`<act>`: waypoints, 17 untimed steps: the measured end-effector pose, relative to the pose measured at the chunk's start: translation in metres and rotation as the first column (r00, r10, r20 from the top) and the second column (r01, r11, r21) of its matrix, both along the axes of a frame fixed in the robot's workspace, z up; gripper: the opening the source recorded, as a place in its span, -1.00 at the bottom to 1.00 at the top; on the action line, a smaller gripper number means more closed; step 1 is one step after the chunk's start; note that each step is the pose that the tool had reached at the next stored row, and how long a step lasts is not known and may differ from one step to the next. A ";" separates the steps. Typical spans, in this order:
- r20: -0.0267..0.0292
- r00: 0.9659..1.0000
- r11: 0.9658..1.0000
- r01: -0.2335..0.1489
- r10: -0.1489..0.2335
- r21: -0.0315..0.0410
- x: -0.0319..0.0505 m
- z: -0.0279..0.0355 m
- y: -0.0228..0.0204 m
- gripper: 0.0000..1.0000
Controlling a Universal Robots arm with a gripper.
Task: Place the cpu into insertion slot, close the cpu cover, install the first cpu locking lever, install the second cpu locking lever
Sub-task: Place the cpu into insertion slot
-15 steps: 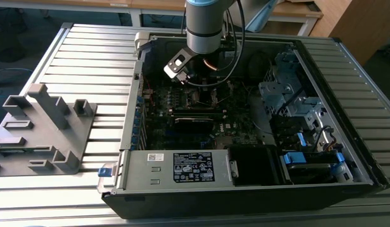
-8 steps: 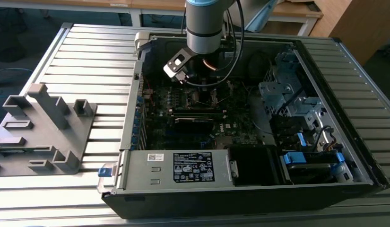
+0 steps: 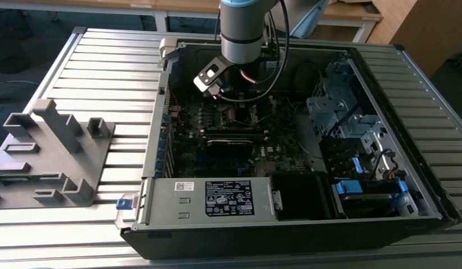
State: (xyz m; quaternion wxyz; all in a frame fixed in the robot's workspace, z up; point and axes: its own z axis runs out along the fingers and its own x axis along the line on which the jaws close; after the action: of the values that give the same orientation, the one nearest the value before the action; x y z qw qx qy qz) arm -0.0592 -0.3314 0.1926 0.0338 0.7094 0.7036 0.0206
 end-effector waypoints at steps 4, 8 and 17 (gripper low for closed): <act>0.000 1.000 1.000 0.000 0.000 0.000 0.0000 -0.0004 0.0001 0.08; 0.000 1.000 1.000 0.000 0.000 0.000 0.0000 -0.0006 0.0001 0.08; 0.000 1.000 1.000 0.000 0.000 0.000 0.0000 -0.0009 0.0001 0.08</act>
State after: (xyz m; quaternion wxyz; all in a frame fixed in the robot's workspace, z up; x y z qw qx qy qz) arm -0.0593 -0.3313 0.1917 0.0339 0.7095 0.7036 0.0205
